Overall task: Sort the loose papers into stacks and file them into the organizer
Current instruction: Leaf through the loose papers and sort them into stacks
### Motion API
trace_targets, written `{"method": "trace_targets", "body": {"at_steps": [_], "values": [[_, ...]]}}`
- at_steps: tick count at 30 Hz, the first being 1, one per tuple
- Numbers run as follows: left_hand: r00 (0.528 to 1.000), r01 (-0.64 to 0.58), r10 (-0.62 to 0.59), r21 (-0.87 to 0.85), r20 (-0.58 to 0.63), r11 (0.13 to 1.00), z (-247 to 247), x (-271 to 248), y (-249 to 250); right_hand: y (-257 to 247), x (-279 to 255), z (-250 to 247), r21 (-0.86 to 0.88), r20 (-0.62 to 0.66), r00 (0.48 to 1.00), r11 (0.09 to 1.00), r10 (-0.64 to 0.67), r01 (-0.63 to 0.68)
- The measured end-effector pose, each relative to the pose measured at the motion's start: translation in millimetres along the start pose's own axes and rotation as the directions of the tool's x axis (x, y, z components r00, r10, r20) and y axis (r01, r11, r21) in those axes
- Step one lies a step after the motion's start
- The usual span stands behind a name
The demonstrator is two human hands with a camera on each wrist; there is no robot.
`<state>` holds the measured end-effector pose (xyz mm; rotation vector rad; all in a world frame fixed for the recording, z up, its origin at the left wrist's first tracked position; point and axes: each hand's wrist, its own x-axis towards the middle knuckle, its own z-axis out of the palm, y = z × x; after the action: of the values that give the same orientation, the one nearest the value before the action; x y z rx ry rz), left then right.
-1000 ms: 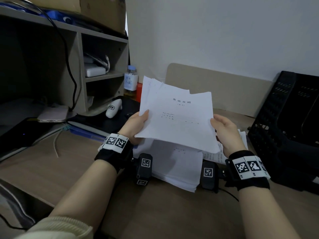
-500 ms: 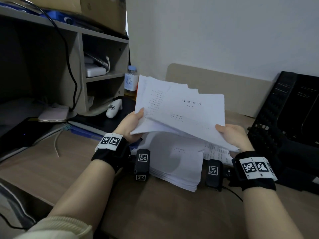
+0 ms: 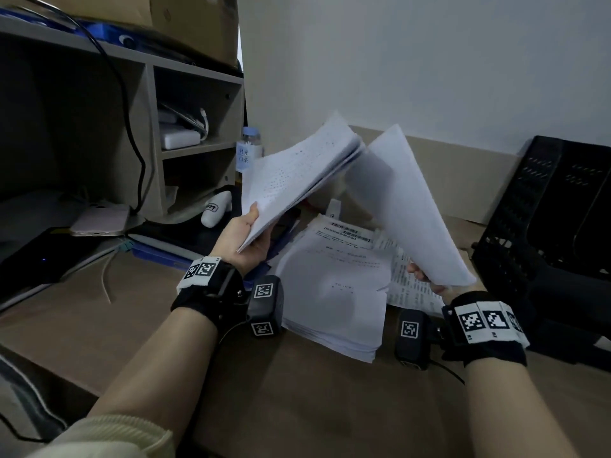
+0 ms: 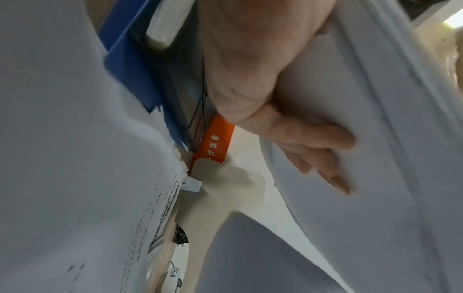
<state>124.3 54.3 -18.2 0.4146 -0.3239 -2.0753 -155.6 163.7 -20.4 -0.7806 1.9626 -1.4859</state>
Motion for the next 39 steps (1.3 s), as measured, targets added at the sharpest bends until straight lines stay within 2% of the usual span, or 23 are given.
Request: {"method": "trace_targets", "body": {"at_steps": [2,4,7,13,18,20,25,30,39], "values": [[0.999,-0.037,0.037,0.029,0.001,0.999,-1,1,1,0,-8,0,-0.131,0.009,1.0,0.991,-0.019,0.02],[0.999,-0.051,0.05,0.045,0.012,0.998,0,1,0,2,-15,2,-0.133,0.002,1.0,0.991,0.029,-0.029],[0.999,-0.049,0.048,0.067,0.012,0.997,1,-1,0,8,-19,8,-0.269,0.028,0.999,0.963,-0.024,0.031],[0.997,-0.079,0.075,0.15,0.027,0.985,4,-6,1,2,-30,18,-0.391,0.206,0.97,0.92,0.127,-0.037],[0.998,-0.064,0.054,0.26,0.045,0.963,11,-13,-4,-1,-41,24,-0.472,0.266,0.942,0.88,0.203,-0.056],[0.998,-0.054,0.041,0.295,0.05,0.954,11,-14,-6,0,-41,24,-0.505,0.265,0.943,0.862,0.203,-0.044],[0.997,-0.063,0.047,0.33,0.056,0.942,9,-11,-7,1,-37,19,-0.495,0.182,0.978,0.869,0.103,0.001],[0.998,-0.047,0.03,0.321,0.057,0.946,5,-7,-6,1,-39,20,-0.525,0.226,0.948,0.848,0.222,-0.073],[0.998,-0.035,0.01,0.368,0.069,0.929,-1,4,-6,6,-30,18,-0.572,0.16,0.947,0.808,0.278,-0.14]]}}
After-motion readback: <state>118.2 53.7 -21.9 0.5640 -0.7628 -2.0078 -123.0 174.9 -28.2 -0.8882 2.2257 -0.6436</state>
